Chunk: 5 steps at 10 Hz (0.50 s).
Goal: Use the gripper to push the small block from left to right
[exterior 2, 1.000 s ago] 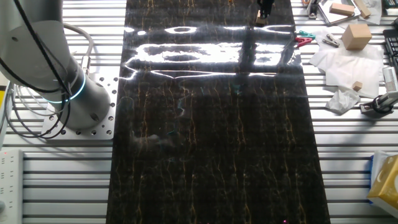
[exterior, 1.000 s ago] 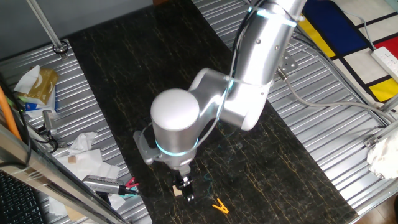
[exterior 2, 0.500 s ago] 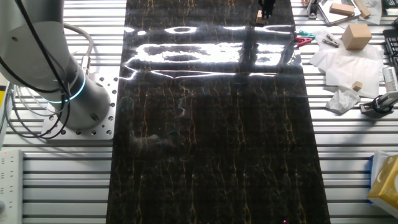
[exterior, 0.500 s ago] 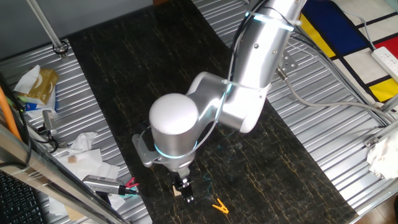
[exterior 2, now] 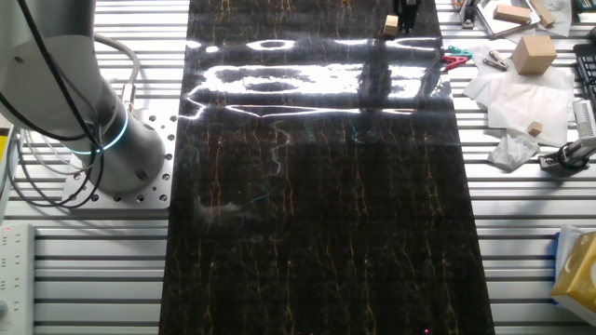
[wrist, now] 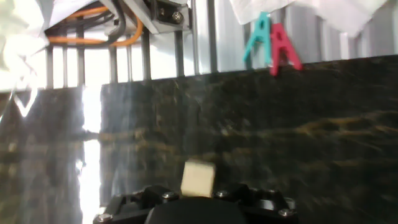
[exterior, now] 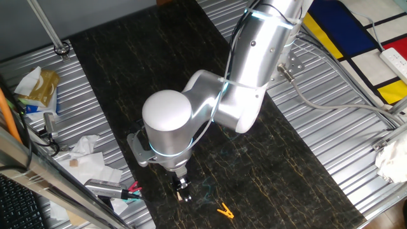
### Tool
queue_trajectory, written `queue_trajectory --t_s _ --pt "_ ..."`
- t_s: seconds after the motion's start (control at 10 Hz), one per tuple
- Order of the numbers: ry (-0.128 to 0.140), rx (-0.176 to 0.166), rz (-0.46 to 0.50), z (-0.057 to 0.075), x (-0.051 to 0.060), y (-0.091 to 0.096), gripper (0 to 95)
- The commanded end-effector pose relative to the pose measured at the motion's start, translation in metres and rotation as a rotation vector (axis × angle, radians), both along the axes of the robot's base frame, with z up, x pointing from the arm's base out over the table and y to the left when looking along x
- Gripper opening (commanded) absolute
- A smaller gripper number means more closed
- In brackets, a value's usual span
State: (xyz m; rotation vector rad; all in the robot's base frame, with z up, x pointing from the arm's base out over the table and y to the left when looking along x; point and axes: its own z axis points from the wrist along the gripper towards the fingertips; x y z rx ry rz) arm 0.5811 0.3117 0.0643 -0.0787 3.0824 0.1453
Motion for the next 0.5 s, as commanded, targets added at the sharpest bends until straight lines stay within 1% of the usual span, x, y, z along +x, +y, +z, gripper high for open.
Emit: queue_trajectory --t_s 0.1,0.5 --pt "-0.002 -0.001 -0.002 -0.0006 -0.0001 -0.0007 76.0" --pt "-0.002 -0.001 -0.002 -0.0008 0.0000 -0.0008 76.0"
